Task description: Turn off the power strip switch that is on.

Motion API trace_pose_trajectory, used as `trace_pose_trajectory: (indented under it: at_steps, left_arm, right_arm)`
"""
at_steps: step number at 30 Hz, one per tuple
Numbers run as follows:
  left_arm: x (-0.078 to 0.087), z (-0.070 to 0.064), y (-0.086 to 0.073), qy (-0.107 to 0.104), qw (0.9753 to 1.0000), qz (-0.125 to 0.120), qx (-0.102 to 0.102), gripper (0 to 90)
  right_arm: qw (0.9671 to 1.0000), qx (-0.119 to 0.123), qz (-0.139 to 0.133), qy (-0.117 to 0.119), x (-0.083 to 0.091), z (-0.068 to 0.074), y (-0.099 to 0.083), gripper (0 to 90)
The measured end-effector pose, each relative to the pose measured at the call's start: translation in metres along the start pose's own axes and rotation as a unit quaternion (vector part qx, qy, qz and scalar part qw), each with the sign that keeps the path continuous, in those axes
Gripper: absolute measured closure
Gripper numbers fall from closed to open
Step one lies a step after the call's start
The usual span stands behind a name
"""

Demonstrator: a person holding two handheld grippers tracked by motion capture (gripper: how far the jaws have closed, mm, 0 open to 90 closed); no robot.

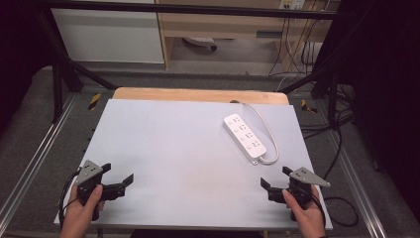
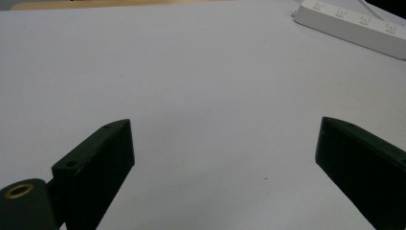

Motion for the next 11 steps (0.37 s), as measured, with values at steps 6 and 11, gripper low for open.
trace_pose_trajectory:
  at_steps: [6, 11]
  left_arm:
    - [0.0, 0.001, 0.0, 0.0, 1.0, -0.001, 0.0, 6.0]
    - [-0.001, -0.001, 0.0, -0.002, 1.0, 0.0, -0.005, 6.0]
  right_arm:
    - [0.9996, 0.013, 0.026, -0.003, -0.011, 0.004, -0.006, 4.3]
    - [0.9991, 0.011, 0.039, -0.016, -0.022, 0.001, -0.008, 4.7]
Point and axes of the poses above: each handheld gripper's, and its own axes: x roughly backward along the jaws, y roughly out of its top, z roughly to its left, the point moved 8 cm from there along -x, roughly forward along the jaws, and after that the axes turned 3 degrees about z, right-handed, at the moved point
